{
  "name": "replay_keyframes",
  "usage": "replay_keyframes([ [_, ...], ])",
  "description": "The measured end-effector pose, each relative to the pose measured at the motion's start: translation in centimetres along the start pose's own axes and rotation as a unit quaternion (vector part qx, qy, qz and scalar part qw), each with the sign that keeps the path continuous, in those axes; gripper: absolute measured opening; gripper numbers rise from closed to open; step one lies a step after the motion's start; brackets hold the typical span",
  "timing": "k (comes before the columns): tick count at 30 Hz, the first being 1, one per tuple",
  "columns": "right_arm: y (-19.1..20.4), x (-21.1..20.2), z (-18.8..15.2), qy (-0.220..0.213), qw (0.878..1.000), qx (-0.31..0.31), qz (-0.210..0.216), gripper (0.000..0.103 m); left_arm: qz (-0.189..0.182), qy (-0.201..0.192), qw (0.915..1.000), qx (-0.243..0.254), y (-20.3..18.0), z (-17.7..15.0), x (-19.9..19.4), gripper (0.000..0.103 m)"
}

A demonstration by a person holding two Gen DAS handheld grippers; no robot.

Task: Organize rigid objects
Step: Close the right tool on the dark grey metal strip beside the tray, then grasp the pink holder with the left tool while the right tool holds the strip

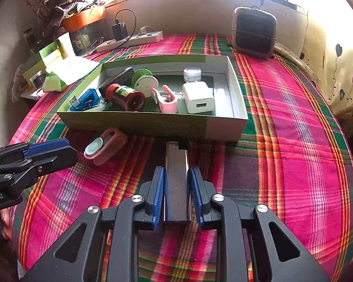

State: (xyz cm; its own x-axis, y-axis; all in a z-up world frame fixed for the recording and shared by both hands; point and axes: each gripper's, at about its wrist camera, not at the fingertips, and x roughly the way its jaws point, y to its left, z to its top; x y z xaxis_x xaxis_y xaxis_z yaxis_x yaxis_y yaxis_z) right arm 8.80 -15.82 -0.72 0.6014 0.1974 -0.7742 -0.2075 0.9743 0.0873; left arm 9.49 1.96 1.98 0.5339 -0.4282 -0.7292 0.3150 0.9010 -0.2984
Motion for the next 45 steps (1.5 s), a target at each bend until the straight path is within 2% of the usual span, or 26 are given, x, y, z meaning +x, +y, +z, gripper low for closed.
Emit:
replay_keyframes([
  [11, -2.9, -0.7, -0.4, -0.004, 1.0, 0.022, 0.003, 0.024, 0.024, 0.014, 0.9995, 0.014, -1.4, 0.7, 1.8, 0.037],
  [18, -4.0, -1.1, -0.6, -0.007, 0.999, 0.03, 0.007, 0.024, 0.056, 0.021, 0.9978, 0.029, -2.1, 0.9, 3.0, 0.037],
  [29, -4.3, -1.1, -0.6, -0.007, 0.999, 0.032, 0.016, 0.024, 0.07, 0.027, 0.9966, 0.033, -2.5, 1.3, 3.9, 0.037],
  [40, -4.3, -1.0, -0.7, -0.007, 0.999, 0.031, 0.02, 0.024, 0.103, 0.022, 0.9927, 0.059, -3.4, 1.4, 4.5, 0.037],
  [45, -4.2, -1.0, -0.7, -0.007, 0.999, 0.031, 0.02, 0.024, 0.099, 0.022, 0.9933, 0.055, -3.2, 1.3, 4.4, 0.024],
])
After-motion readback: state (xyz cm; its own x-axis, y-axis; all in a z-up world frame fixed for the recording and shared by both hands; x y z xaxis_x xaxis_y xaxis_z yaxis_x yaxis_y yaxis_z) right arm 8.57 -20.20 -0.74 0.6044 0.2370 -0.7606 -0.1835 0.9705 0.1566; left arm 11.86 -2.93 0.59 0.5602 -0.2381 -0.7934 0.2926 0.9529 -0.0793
